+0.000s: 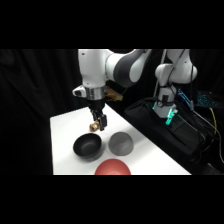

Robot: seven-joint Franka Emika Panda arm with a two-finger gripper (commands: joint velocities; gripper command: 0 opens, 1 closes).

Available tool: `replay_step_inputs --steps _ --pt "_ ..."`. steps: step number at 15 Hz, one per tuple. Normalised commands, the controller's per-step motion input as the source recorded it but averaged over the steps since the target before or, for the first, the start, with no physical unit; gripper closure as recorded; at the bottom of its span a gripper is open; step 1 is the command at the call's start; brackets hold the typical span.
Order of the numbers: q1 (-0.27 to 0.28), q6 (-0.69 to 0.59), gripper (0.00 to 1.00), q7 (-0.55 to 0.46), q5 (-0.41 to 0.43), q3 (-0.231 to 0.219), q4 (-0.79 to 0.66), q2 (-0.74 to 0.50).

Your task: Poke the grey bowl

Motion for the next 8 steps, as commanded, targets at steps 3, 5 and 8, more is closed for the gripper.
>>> replay_step_inputs --steps 3,5,8 --pt "-0.001 0.0 0.0 0.03 -0.012 0.01 -0.03 -0.04" --pt "0.028 0.07 0.0 0.11 -0.065 0.006 -0.14 -0.16" --pt "0.049 0.11 0.0 0.15 -0.104 0.007 -0.26 -0.26"
